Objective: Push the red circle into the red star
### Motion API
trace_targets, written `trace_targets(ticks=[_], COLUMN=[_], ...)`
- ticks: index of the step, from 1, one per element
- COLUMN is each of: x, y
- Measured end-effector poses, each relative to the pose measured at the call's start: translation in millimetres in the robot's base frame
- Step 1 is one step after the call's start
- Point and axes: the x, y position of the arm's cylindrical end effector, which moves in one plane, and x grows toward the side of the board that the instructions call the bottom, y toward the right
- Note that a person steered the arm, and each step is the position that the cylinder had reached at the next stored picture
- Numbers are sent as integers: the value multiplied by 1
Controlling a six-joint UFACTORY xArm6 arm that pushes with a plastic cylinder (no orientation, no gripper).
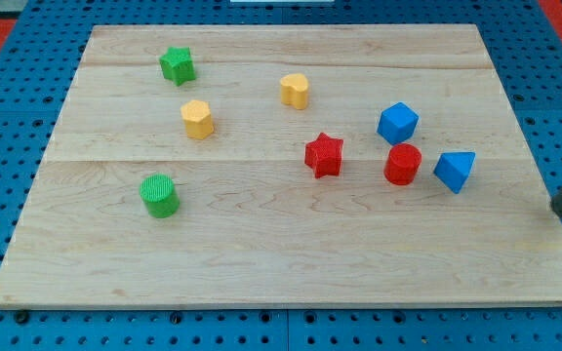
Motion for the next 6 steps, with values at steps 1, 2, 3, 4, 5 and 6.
trace_targets(ticks=[1, 2, 3, 4, 5, 6], x=[-52, -75, -34, -7, -44, -55], y=[-15, -96, -4, -38, -132, -196])
